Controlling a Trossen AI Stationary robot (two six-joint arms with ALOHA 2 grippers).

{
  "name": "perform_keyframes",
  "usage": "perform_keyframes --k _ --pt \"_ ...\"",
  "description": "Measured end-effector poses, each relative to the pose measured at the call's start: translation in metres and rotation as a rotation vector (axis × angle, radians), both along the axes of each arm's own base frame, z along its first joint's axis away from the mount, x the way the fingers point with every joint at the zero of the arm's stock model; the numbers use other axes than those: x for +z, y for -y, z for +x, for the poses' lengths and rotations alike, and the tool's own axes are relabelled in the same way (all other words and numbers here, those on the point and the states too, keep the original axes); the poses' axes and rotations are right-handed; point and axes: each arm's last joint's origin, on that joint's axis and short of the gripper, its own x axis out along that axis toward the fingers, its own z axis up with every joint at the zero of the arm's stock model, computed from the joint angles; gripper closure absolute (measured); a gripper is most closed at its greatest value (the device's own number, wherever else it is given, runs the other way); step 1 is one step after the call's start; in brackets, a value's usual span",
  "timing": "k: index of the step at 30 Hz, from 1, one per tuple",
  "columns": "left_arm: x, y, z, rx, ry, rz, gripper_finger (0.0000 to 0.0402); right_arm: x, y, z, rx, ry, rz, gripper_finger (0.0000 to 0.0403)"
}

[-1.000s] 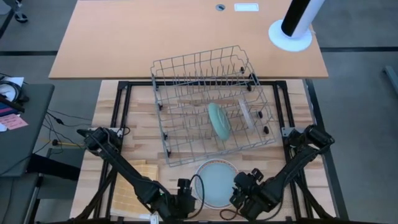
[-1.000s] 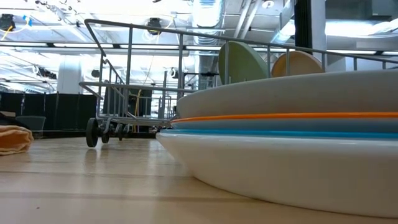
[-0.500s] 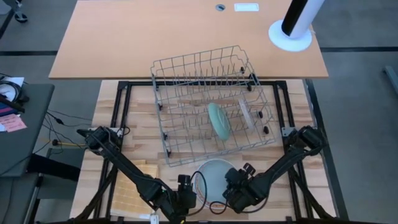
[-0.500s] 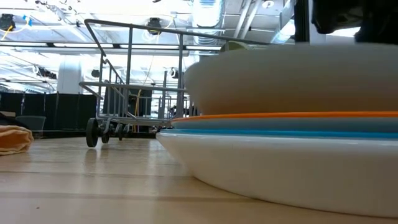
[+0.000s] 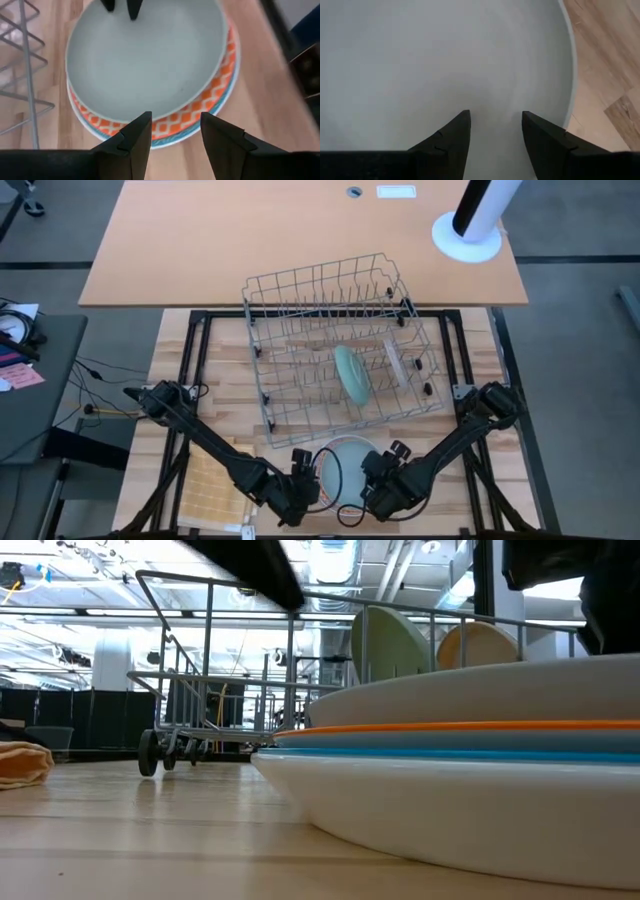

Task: Sort dishes
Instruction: Put the gray plate in the dish rack

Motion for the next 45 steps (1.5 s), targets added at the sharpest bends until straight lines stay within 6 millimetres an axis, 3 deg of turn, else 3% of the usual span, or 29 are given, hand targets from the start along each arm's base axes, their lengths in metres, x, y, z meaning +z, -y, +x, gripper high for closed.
perform_keyframes --k 5,19,22,27,45 --pt "-0.010 -0.006 0.001 -0.054 -0.025 0.038 0.0238 0.000 0.003 0.004 0.024 -0.006 -0.004 0.0218" --pt "-0.010 -0.012 0.008 -0.266 -0.026 0.199 0.0238 0.000 0.018 0.019 0.100 -0.031 0.005 0.0217" --pt "-0.017 -0.015 0.012 -0.312 -0.069 0.191 0.0243 0.000 0.020 0.021 0.107 -0.036 0.004 0.0217" --pt "-0.029 -0.020 0.015 -0.336 -0.123 0.206 0.0267 0.000 0.023 0.023 0.109 -0.050 0.019 0.0217" --pt "-0.040 -0.030 0.030 -0.328 -0.128 0.184 0.0363 0.005 0.020 0.025 0.161 -0.064 0.028 0.0217"
